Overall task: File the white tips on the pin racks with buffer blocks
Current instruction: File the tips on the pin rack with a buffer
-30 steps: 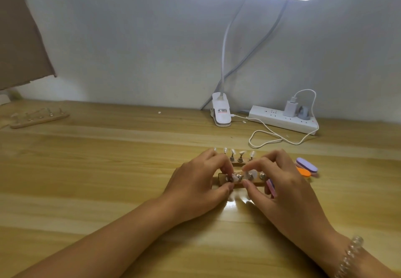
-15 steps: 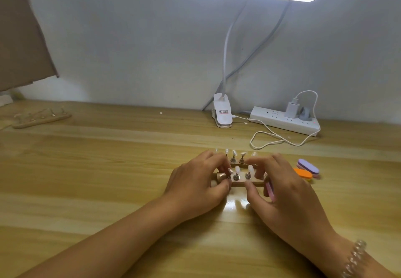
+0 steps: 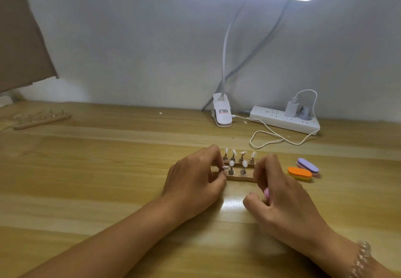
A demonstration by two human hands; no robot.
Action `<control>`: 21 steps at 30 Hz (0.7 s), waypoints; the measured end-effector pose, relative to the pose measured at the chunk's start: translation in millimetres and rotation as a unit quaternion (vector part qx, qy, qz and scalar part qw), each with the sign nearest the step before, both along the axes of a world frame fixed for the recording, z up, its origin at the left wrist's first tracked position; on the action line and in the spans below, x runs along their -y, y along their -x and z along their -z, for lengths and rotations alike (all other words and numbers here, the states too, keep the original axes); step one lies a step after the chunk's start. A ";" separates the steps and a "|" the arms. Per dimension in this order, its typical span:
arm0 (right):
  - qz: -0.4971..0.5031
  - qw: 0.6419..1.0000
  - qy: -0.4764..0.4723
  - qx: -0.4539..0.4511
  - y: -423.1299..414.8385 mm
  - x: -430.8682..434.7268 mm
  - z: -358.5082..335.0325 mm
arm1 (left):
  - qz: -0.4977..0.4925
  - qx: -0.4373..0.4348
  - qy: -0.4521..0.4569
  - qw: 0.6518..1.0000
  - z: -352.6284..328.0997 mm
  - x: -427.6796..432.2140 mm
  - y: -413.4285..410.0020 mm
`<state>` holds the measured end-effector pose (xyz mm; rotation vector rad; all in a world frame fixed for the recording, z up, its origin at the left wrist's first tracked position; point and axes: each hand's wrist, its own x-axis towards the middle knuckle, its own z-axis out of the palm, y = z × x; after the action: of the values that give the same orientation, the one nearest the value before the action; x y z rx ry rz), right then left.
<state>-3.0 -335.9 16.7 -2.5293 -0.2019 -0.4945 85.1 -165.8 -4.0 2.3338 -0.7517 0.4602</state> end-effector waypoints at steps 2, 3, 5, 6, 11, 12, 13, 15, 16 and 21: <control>-0.011 0.998 -0.067 -0.018 -0.7 -0.2 0.3 | 0.039 -0.021 0.029 0.999 -1.0 0.6 1.2; -0.020 0.995 -0.088 -0.030 -1.4 0.2 1.1 | 0.066 -0.043 0.049 0.996 -2.1 0.8 1.3; -0.033 0.995 -0.093 -0.034 -3.2 1.6 4.4 | 0.111 -0.093 0.086 0.986 -4.4 0.8 0.4; -0.032 0.995 -0.089 -0.019 -4.5 2.3 5.9 | 0.125 -0.114 0.099 0.981 -5.1 0.3 -0.5; -0.018 0.991 -0.129 0.045 -10.1 4.2 12.8 | 0.170 -0.158 0.124 0.965 -6.0 -0.1 -5.6; -0.017 0.988 -0.140 0.056 -10.9 4.5 14.0 | 0.175 -0.161 0.129 0.963 -5.8 -0.2 -6.2; -0.016 0.987 -0.148 0.068 -11.3 4.8 14.4 | 0.181 -0.164 0.132 0.961 -5.3 -0.2 -6.7; -0.018 0.986 -0.147 0.080 -11.5 4.8 13.0 | 0.198 -0.165 0.131 0.957 -4.0 0.0 -6.6; -0.023 0.987 -0.136 0.081 -11.5 4.9 12.0 | 0.209 -0.158 0.129 0.956 -3.3 0.1 -6.1; -0.059 0.992 -0.088 0.074 -11.9 4.2 12.9 | 0.234 -0.088 0.111 0.962 -2.8 0.6 -0.6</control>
<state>8.9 -340.1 3.8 -2.2952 -0.3469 -0.6250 85.8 -166.4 -1.2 1.8778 -1.0668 0.1153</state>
